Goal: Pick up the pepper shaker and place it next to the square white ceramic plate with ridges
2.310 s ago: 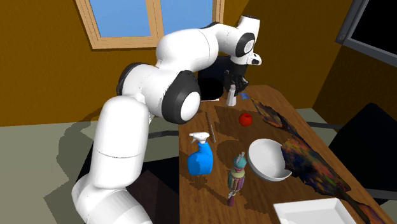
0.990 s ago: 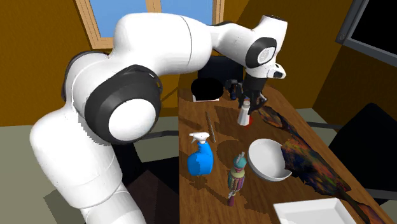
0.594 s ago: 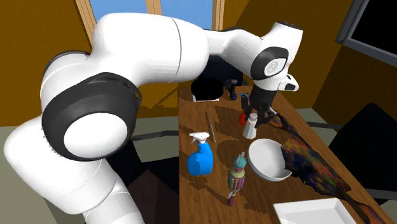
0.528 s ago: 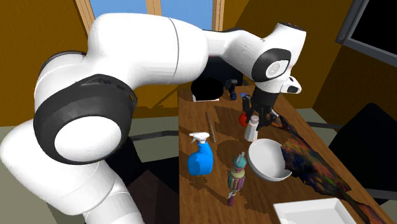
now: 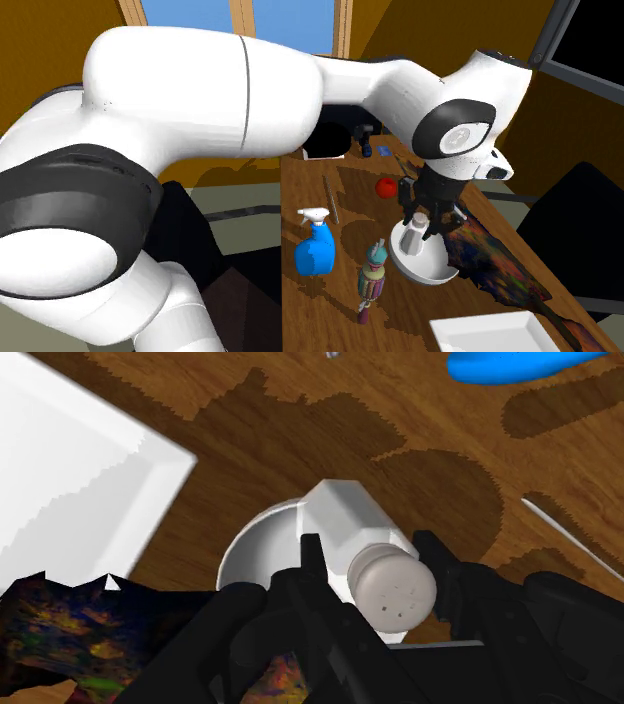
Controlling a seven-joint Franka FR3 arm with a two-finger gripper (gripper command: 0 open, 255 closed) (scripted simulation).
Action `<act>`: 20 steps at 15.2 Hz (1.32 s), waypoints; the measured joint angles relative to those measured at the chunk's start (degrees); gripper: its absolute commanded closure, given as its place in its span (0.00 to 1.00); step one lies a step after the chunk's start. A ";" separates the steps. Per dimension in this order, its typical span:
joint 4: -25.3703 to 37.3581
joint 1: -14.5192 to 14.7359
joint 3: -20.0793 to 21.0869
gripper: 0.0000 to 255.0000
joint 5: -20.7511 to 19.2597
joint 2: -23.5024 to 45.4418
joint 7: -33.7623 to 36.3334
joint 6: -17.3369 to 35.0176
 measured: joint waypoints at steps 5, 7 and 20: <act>-2.14 -2.96 -3.90 1.00 -2.00 -2.74 -6.10 -0.84; -2.26 -4.09 -5.52 1.00 -2.72 -3.25 -8.56 -1.28; -2.82 -9.55 -14.77 1.00 -5.43 -1.77 -22.43 0.44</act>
